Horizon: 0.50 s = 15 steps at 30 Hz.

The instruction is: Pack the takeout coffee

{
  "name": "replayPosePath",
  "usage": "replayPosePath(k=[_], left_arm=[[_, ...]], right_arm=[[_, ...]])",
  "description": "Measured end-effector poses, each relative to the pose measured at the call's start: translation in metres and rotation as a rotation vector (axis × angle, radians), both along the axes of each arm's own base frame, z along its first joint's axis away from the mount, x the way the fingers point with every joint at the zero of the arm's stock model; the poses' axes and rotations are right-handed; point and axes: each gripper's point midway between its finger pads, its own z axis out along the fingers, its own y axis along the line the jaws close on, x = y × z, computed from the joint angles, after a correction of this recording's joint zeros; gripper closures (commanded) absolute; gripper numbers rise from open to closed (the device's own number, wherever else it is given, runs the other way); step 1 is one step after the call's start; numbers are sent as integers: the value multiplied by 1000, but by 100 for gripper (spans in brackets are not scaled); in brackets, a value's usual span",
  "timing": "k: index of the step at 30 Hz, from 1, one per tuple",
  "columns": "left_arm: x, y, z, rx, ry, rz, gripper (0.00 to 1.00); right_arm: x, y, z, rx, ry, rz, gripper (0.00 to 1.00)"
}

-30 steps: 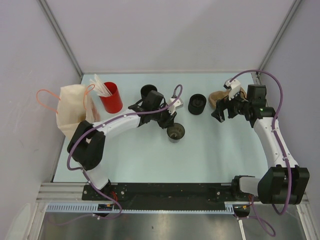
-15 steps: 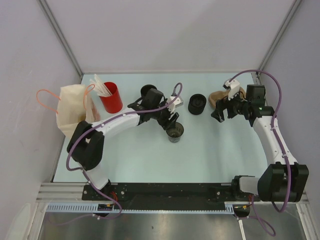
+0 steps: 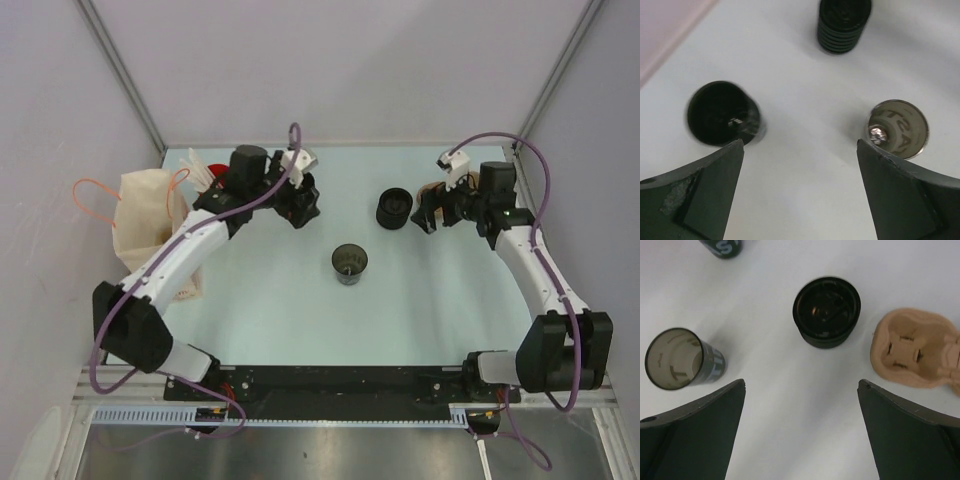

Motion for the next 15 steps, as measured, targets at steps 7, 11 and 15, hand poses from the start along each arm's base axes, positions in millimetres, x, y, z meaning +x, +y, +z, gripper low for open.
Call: replayPosePath(k=[7, 11, 15], left_arm=[[19, 63, 37, -3, -114, 180, 1], [15, 78, 22, 35, -100, 224, 0], [9, 84, 1, 66, -74, 237, 1]], right_arm=[[43, 11, -15, 30, 2, -86, 0], [68, 6, -41, 43, 60, -167, 3], [82, 7, -63, 47, 112, -208, 6]])
